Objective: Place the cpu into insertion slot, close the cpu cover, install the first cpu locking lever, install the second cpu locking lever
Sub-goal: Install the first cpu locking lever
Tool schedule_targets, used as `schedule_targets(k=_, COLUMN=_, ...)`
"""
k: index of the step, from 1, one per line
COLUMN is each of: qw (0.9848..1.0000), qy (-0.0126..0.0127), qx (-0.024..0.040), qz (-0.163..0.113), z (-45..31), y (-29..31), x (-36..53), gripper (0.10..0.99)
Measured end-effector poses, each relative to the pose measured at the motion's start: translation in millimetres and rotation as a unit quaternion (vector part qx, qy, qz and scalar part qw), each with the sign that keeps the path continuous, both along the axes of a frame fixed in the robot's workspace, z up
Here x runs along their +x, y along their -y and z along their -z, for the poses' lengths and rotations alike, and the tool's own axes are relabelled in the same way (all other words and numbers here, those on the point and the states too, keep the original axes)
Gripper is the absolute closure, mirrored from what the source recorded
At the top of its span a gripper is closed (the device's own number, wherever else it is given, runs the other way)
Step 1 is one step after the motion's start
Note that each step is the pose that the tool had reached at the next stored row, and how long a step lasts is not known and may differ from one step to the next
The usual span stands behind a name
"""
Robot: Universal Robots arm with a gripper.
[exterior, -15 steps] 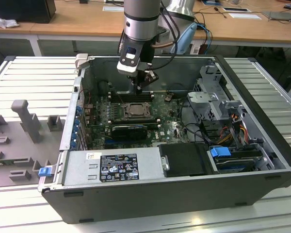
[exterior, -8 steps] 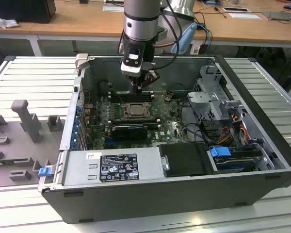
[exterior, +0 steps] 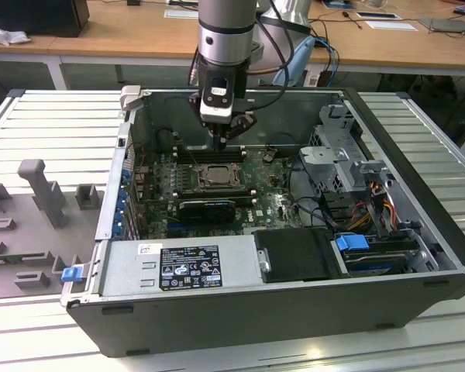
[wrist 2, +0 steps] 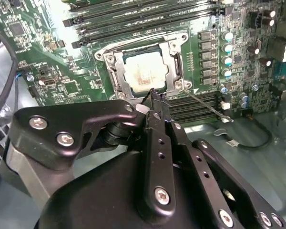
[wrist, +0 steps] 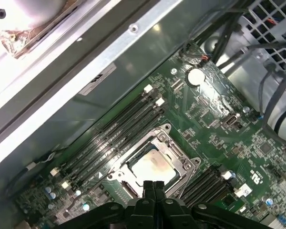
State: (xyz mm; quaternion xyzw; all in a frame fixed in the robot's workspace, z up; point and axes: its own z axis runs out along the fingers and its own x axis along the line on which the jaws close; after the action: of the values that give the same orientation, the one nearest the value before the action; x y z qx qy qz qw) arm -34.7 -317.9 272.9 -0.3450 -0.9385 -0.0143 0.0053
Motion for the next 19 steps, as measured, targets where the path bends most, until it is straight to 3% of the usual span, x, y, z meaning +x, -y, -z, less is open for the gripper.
schedule_targets(k=8, qw=0.9987, qy=0.0, qx=0.0, qz=-0.051, z=0.0, y=0.0, x=0.0, gripper=0.98)
schedule_targets(k=13, qw=0.997, qy=0.0, qx=0.0, qz=-0.077, z=0.0, y=0.0, x=0.0, gripper=0.98)
schedule_targets(k=19, qw=0.9923, qy=0.0, qx=0.0, qz=-0.124, z=0.0, y=0.0, x=0.0, gripper=0.98)
